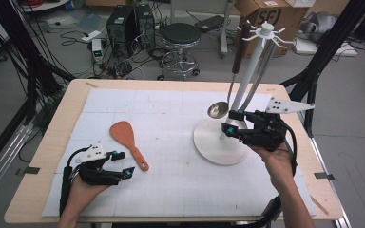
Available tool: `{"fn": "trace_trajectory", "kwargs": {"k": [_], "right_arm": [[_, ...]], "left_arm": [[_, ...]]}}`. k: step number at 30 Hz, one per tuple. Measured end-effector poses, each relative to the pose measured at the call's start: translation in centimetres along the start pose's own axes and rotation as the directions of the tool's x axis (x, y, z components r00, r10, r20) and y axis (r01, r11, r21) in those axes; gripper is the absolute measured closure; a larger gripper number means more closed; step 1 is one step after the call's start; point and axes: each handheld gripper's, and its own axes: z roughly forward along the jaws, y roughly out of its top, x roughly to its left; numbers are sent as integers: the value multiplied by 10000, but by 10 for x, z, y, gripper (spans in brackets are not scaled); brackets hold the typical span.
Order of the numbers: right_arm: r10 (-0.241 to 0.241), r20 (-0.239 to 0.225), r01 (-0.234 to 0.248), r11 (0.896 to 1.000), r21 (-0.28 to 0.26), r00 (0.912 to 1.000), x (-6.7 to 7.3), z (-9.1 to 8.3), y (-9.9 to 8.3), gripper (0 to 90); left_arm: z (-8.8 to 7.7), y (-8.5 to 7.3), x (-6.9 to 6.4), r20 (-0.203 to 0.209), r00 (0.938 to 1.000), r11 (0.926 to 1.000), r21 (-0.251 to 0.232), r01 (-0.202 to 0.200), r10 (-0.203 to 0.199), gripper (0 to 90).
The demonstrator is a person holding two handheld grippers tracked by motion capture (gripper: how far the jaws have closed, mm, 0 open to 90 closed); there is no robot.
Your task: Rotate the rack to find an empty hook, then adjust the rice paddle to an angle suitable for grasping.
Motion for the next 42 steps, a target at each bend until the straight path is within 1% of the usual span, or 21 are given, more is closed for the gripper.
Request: {"fn": "trace_trajectory", "kwargs": {"k": [3, 7, 10, 15, 17, 20, 23, 24, 27, 30, 31, 34, 35, 37, 38, 41, 42], "right_arm": [[131, -117, -129, 9998, 139, 9998, 0, 6, -9, 398], [231, -140, -227, 9994, 246, 9996, -1, 12, -19, 390], [270, -122, -266, 9991, 321, 9996, -2, 14, -25, 384], [333, -45, -331, 9987, 398, 9994, -1, 16, -36, 369], [385, 2, -385, 9981, 488, 9993, -1, 17, -42, 360], [531, -5, -531, 9976, 446, 9986, 0, 17, -50, 343], [603, 30, -604, 9970, 492, 9982, 1, 16, -57, 331], [563, 51, -565, 9973, 477, 9984, 1, 16, -60, 331], [698, 89, -702, 9962, 511, 9975, 3, 14, -66, 310], [707, 100, -712, 9961, 524, 9974, 4, 14, -74, 304], [699, 115, -704, 9957, 607, 9975, 4, 14, -77, 298], [718, 148, -727, 9949, 700, 9973, 6, 14, -85, 288], [698, 165, -708, 9949, 722, 9974, 6, 15, -88, 286], [756, 190, -769, 9937, 813, 9970, 6, 15, -94, 283], [722, 250, -740, 9938, 834, 9971, 6, 15, -97, 279], [728, 294, -751, 9935, 853, 9969, 7, 15, -104, 278], [799, 316, -824, 9928, 871, 9963, 8, 14, -106, 278]], "left_arm": [[0, -1, 1, -95, 9999, 10000, 41, 75, -74, 314], [1, -2, 2, -111, 9999, 10000, 70, 68, -67, 321], [1, -2, 1, -136, 9998, 9999, 75, 126, -125, 324], [2, -2, 2, -174, 9998, 9999, 152, 73, -70, 326], [2, -2, 2, -198, 9997, 9998, 142, 159, -156, 332], [2, -3, 2, -100, 9997, 9996, 164, 217, -215, 347], [3, -4, 3, -145, 9995, 9992, 287, 278, -274, 363], [4, -4, 3, -145, 9995, 9991, 292, 294, -290, 366], [3, -5, 3, -217, 9995, 9993, 301, 238, -231, 375], [3, -4, 3, -268, 9993, 9993, 271, 251, -244, 391], [3, -3, 3, -297, 9994, 9994, 292, 175, -166, 400], [3, -3, 3, -291, 9993, 9992, 333, 228, -218, 430], [4, -3, 3, -210, 9994, 9990, 361, 279, -272, 451], [5, -2, 3, -351, 9988, 9982, 494, 355, -338, 478], [6, -2, 3, -382, 9989, 9979, 570, 302, -281, 492], [7, -2, 3, -384, 9990, 9974, 684, 246, -220, 539], [8, -3, 3, -381, 9990, 9971, 720, 263, -236, 553]]}}
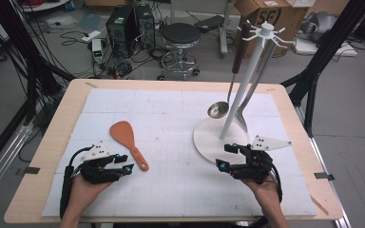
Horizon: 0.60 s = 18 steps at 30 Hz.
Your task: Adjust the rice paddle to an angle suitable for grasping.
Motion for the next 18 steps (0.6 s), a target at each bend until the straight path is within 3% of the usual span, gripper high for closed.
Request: {"fn": "trace_trajectory", "kwargs": {"k": [5, 10, 18], "right_arm": [[-12, 153, 12, 10000, 16, 9999, 0, -2, -9, 278], [47, 363, -46, 10000, -29, 9993, 0, -5, -15, 272], [134, 358, -137, 9999, 65, 9993, 1, -4, -20, 268]], "left_arm": [[5, 0, 0, -305, 9995, 9996, 272, 35, -27, 621], [14, 1, 0, -451, 9989, 9975, 702, -71, 103, 756], [26, 6, -7, -232, 9984, 9945, 922, -490, 513, 872]]}}
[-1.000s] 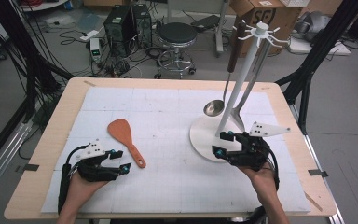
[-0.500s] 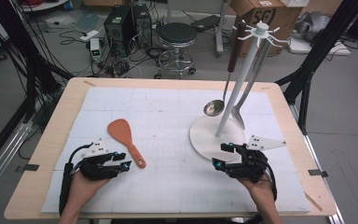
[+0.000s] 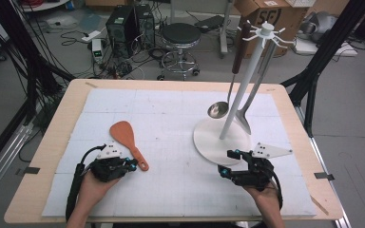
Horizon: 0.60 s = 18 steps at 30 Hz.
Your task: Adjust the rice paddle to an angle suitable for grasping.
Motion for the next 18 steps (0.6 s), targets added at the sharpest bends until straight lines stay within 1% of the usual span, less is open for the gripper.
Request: {"fn": "trace_trajectory", "kwargs": {"k": [2, 8, 12, 15, 18], "right_arm": [[12, -27, -12, 10000, 17, 10000, 0, 1, 0, 270], [-85, -16, 85, 9999, 62, 10000, 2, 1, 0, 270], [-42, 39, 42, 10000, 13, 10000, 3, 0, -1, 270], [-45, 75, 46, 9999, -131, 10000, 2, -2, -1, 270], [-26, 77, 27, 9999, -97, 10000, 3, -2, -1, 271]], "left_arm": [[4, 1, 0, 43, 10000, 10000, 51, -73, 73, 897], [10, 5, -3, 205, 9997, 9999, -37, -95, 96, 897], [15, 7, -3, 269, 9995, 9997, 154, -167, 163, 897], [19, 7, -3, 341, 9994, 9997, 205, -109, 102, 897], [21, 8, -4, 348, 9993, 9994, 310, -141, 130, 897]]}}
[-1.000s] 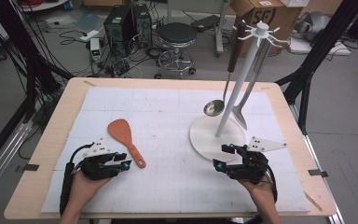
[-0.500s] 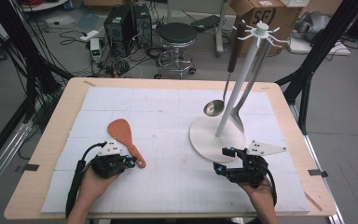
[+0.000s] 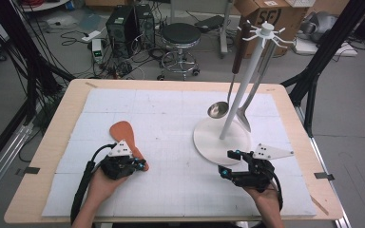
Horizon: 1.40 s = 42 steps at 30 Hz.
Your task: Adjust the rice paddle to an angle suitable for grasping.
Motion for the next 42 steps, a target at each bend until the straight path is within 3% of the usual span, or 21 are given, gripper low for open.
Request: {"fn": "trace_trajectory", "kwargs": {"k": [12, 26, 42], "right_arm": [[-34, 24, 34, 10000, -46, 10000, 0, -2, -2, 271], [-77, 66, 77, 10000, 32, 9999, 0, -2, -5, 271], [-209, 53, 208, 9996, 209, 9998, 1, 2, -6, 271]], "left_arm": [[9, 5, -6, 32, 9999, 9998, 184, -96, 95, 897], [28, 14, -26, 886, 9960, 9998, 164, -121, 106, 897], [50, 27, -48, 1425, 9892, 9991, 192, -369, 338, 897]]}}
